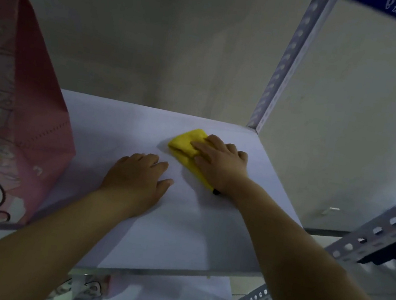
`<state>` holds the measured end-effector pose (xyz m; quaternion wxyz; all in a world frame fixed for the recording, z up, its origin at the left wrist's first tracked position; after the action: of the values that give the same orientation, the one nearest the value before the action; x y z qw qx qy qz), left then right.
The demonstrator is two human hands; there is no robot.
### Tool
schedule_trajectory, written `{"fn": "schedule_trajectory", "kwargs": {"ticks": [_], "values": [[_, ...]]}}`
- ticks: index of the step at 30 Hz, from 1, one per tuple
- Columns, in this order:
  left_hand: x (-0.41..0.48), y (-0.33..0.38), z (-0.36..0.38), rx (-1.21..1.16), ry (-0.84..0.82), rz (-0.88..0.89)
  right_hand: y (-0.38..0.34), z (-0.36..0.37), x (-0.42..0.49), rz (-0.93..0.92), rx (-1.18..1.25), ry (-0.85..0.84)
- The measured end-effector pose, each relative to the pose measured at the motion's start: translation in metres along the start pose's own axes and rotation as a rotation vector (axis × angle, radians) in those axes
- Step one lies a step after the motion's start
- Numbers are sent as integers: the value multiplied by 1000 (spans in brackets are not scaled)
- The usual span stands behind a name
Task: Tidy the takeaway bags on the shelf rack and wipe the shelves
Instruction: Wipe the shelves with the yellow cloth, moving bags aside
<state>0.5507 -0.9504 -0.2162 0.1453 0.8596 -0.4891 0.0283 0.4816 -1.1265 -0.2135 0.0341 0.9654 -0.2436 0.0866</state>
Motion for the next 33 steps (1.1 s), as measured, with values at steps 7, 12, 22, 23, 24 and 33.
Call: {"fn": "schedule_trajectory", "kwargs": {"ticks": [7, 12, 22, 23, 24, 33], "values": [[-18, -2, -9, 19, -81, -21, 55, -9, -35, 483, -71, -40], [-44, 4, -21, 40, -62, -26, -12, -15, -63, 234, -15, 19], [-87, 17, -27, -44, 37, 59, 9, -27, -132, 164, 24, -38], [-91, 17, -26, -56, 44, 75, 13, -28, -137, 217, 8, -37], [-95, 17, -26, -63, 47, 91, 14, -29, -142, 264, -3, -29], [-137, 16, -39, -71, 19, 124, -53, -42, -171, 340, -46, -32]]}}
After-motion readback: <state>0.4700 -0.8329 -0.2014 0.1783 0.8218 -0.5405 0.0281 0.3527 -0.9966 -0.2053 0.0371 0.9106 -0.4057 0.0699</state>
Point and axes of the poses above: each hand's wrist, its own x-axis towards the middle knuckle, its own z-axis out of the palm, y = z × x, the point moved 5 cm from there along x, towards the middle knuckle, and after that the axes turned 4 degrees about -x, right-handed, at the moved point
